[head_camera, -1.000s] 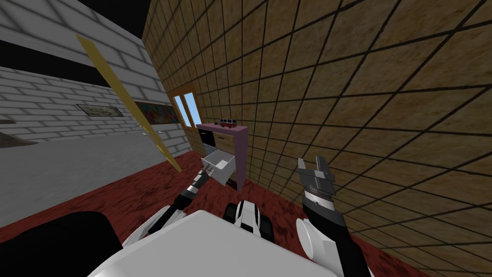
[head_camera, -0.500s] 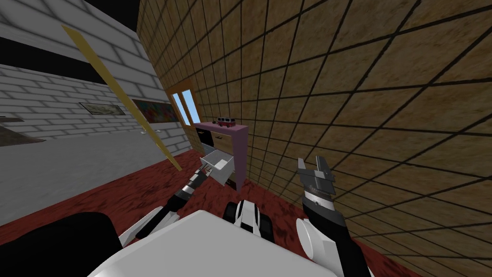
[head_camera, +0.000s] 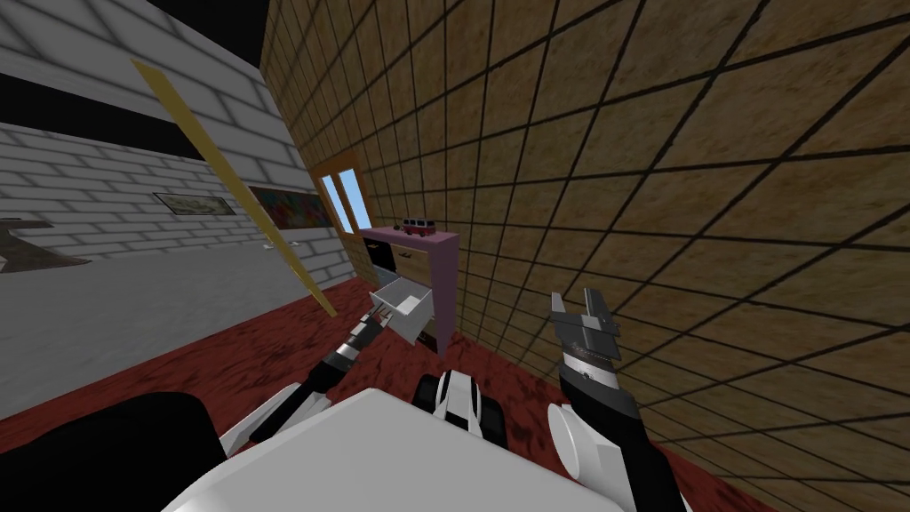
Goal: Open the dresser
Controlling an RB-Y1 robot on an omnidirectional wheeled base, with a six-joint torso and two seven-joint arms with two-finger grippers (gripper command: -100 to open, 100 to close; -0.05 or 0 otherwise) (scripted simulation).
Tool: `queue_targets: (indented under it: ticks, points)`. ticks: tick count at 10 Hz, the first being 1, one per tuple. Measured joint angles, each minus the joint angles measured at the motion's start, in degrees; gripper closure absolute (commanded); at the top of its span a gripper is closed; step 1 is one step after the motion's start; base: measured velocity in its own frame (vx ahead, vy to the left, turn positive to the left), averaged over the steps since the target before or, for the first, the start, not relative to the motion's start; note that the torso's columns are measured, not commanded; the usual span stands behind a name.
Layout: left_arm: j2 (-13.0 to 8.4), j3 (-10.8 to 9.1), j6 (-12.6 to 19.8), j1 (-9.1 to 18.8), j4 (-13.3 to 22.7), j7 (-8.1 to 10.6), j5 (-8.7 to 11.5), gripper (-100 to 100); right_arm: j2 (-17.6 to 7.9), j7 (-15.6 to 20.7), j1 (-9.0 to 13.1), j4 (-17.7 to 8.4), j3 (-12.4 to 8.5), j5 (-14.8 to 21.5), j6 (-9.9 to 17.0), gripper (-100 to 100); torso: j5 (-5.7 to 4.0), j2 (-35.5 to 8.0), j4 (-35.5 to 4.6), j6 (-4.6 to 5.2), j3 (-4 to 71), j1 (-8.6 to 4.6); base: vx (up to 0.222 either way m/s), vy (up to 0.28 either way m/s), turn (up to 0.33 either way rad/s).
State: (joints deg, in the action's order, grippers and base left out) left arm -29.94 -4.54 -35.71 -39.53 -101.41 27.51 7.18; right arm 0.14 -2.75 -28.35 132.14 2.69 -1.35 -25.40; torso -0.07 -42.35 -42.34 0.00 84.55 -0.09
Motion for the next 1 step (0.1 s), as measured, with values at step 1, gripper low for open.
queue_targets:
  ticks: [1]
  points:
    - [0.0,0.01,0.0,0.0,0.0,0.00,0.0,0,0.0,0.0,0.0,0.0,0.0,0.0,0.0,0,0.02,0.0,0.0,0.00,0.0,0.02,0.000,0.000,0.000]
